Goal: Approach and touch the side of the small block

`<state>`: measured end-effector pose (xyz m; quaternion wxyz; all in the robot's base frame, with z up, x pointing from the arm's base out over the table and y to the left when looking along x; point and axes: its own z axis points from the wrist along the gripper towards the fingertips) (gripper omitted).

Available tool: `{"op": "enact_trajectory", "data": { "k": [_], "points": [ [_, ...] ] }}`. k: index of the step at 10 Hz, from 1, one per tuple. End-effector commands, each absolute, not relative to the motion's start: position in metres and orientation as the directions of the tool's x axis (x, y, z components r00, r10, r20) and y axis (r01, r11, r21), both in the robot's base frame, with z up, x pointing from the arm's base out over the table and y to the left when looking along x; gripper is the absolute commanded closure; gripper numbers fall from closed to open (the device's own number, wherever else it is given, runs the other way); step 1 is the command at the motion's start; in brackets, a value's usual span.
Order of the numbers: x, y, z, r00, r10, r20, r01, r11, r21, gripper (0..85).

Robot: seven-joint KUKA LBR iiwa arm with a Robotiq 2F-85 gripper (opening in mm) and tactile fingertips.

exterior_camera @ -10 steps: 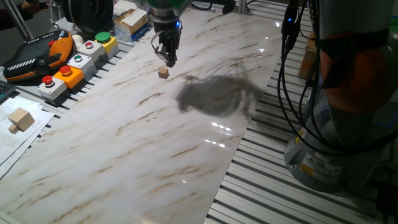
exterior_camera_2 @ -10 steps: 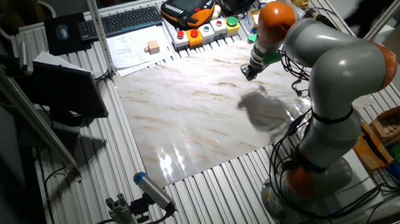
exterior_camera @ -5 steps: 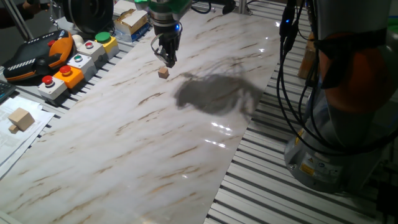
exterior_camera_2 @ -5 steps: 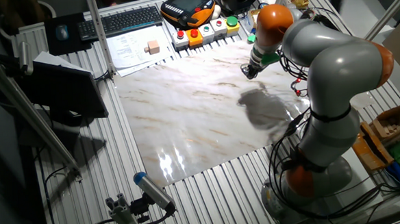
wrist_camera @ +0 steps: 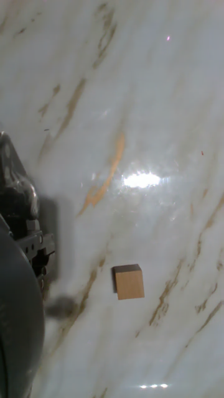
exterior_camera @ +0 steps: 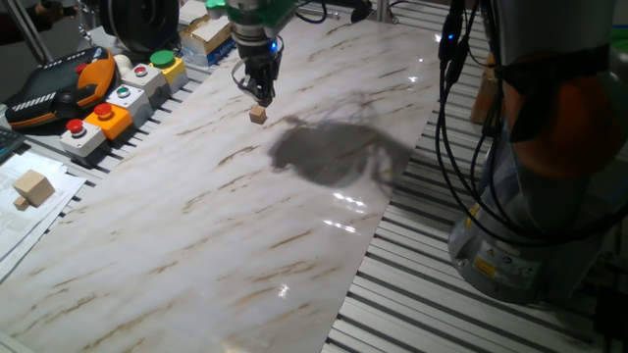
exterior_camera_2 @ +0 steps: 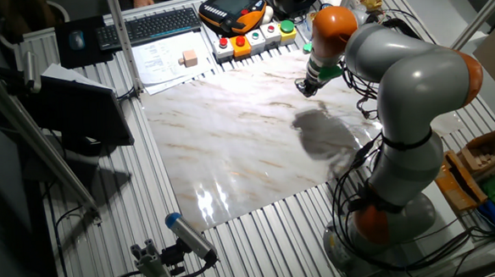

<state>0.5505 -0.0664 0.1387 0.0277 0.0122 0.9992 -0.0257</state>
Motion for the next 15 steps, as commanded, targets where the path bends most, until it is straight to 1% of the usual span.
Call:
{"op": "enact_trajectory", "data": {
  "k": [1,3,5,10,12,15],
  "points": [
    [0.553,-0.068,0.138,-0.998,0.027,-0.053,0.03,0.998,-0.058,84.3],
    [0.558,-0.075,0.13,-0.997,0.06,-0.038,0.061,0.998,-0.013,84.3],
    [0.558,-0.082,0.118,-0.997,0.062,-0.045,0.062,0.998,-0.002,84.3],
    [0.557,-0.09,0.12,-0.998,0.038,-0.04,0.038,0.999,0.002,84.3],
    [0.557,-0.09,0.12,-0.998,-0.003,-0.059,-0.002,1.0,-0.021,84.3],
    [0.557,-0.09,0.12,-0.999,0.026,-0.035,0.027,0.999,-0.037,84.3]
  ]
}}
